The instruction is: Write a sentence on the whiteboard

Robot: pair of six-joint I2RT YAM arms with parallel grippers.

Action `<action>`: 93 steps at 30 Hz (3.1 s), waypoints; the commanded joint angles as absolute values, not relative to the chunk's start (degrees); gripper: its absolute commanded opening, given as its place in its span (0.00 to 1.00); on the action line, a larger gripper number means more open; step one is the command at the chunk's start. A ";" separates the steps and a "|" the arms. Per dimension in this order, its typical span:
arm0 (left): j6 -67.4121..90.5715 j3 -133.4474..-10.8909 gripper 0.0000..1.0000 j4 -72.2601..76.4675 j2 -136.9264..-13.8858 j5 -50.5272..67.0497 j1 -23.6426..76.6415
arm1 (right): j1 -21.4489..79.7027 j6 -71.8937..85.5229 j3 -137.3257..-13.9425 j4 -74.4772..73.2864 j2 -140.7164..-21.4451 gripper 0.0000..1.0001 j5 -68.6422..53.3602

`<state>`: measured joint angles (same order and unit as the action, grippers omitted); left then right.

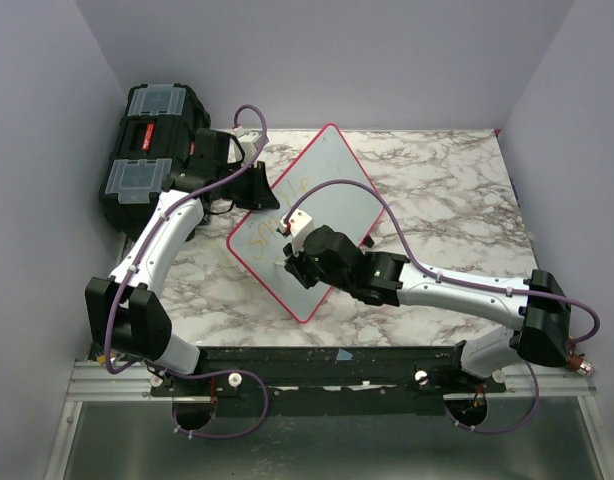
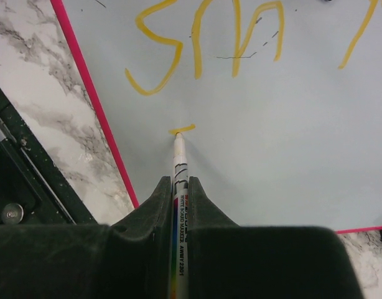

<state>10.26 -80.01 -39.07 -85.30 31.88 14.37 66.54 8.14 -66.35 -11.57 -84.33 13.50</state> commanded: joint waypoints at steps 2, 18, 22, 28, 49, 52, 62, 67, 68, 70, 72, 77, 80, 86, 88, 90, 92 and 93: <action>5.56 -80.14 0.00 -40.43 -85.61 24.52 14.55 | 66.79 9.12 -64.78 -12.92 -85.25 0.01 19.13; 5.63 -80.23 0.00 -40.61 -85.30 24.47 14.59 | 66.75 9.70 -64.30 -15.00 -85.45 0.01 15.70; 5.63 -80.42 0.00 -40.61 -85.32 24.48 14.59 | 66.75 10.07 -63.70 -15.65 -85.04 0.01 15.00; 5.71 -81.03 0.00 -40.69 -85.55 24.61 14.67 | 66.84 10.16 -63.37 -16.34 -85.41 0.01 12.73; 5.58 -80.36 0.00 -40.47 -85.41 24.43 15.03 | 67.32 6.74 -70.55 -14.19 -88.10 0.01 8.70; 5.45 -80.37 0.00 -40.60 -85.41 24.22 15.03 | 67.29 6.75 -71.95 -13.81 -87.10 0.01 8.68; 5.04 -80.32 0.00 -40.79 -85.36 23.93 15.02 | 67.26 9.61 -67.69 -13.12 -78.14 0.01 14.82; 5.04 -79.97 0.00 -40.61 -85.16 24.04 15.03 | 67.13 9.52 -66.45 -13.60 -78.91 0.01 22.44; 5.01 -79.90 0.00 -40.61 -85.10 23.97 15.03 | 66.94 9.52 -66.98 -14.22 -79.80 0.01 22.83; 5.09 -79.74 0.00 -40.52 -85.00 24.18 15.03 | 66.68 9.56 -68.03 -15.20 -81.42 0.01 22.65; 5.10 -79.63 0.00 -40.36 -84.97 24.26 15.03 | 66.53 9.40 -68.47 -15.21 -82.31 0.01 21.41; 5.19 -79.54 0.00 -40.17 -85.14 24.48 15.07 | 66.40 9.40 -68.86 -15.16 -84.04 0.01 19.39; 5.20 -79.61 0.00 -40.17 -85.17 24.52 15.12 | 66.33 9.48 -69.23 -14.96 -84.65 0.01 19.02; 5.62 -78.76 0.00 -39.73 -84.64 24.96 15.21 | 66.16 9.38 -69.52 -14.42 -85.67 0.01 18.81; 5.45 -78.32 0.00 -39.60 -84.33 24.96 15.29 | 66.09 9.33 -69.51 -14.18 -86.02 0.01 18.69; 5.57 -78.00 0.00 -39.45 -84.08 25.05 15.38 | 65.88 9.19 -69.61 -13.78 -86.29 0.01 18.63; 5.58 -77.91 0.00 -39.38 -84.19 25.11 15.46 | 65.68 9.16 -69.91 -13.71 -86.72 0.01 18.79; 5.62 -78.00 0.00 -39.46 -84.24 25.14 15.47 | 65.61 9.10 -70.04 -13.75 -86.82 0.01 19.01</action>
